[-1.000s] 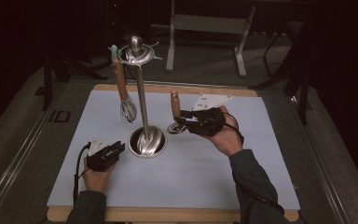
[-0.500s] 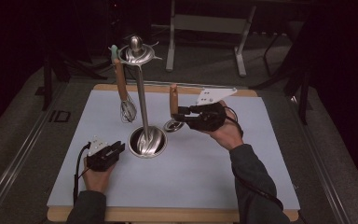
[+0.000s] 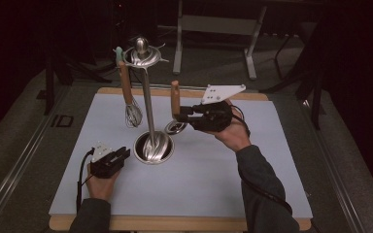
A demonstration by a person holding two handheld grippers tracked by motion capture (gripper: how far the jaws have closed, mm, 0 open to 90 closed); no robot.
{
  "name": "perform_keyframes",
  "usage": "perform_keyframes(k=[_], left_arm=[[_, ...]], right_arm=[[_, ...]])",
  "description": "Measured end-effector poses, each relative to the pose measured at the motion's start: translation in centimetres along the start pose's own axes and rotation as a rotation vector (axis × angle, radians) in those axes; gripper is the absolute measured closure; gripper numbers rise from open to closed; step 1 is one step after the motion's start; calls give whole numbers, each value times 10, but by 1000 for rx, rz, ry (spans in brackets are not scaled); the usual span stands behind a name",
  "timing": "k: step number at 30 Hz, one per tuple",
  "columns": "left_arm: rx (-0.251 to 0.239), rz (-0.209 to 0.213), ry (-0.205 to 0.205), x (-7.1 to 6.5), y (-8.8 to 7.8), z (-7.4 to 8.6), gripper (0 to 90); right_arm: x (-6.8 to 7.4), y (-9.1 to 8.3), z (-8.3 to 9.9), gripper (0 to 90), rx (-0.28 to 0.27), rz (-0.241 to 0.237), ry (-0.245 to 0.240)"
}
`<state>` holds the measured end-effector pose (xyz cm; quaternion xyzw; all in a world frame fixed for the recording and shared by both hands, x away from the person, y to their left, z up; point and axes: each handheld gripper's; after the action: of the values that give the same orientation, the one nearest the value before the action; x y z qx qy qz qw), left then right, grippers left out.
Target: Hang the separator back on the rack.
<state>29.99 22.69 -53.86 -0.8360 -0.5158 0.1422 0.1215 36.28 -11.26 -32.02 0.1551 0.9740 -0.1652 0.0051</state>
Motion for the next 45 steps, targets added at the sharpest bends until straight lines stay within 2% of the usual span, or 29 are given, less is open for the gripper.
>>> perform_keyframes(k=[19,45], left_arm=[[0,0,1,0,0,0,740],[-2,2,0,0,0,0,740]], right_arm=[[9,9,-19,709,10,21,-31],[21,19,-45,709,-13,10,-72]])
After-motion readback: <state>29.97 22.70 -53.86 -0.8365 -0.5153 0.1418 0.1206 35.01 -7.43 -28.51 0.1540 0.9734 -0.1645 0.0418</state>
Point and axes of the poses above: each handheld gripper's, and its own axes: y roughly forward along the jaws, z roughly out of its underside, x roughly to its left, and after that the axes turned 6 degrees about -x, right-handed
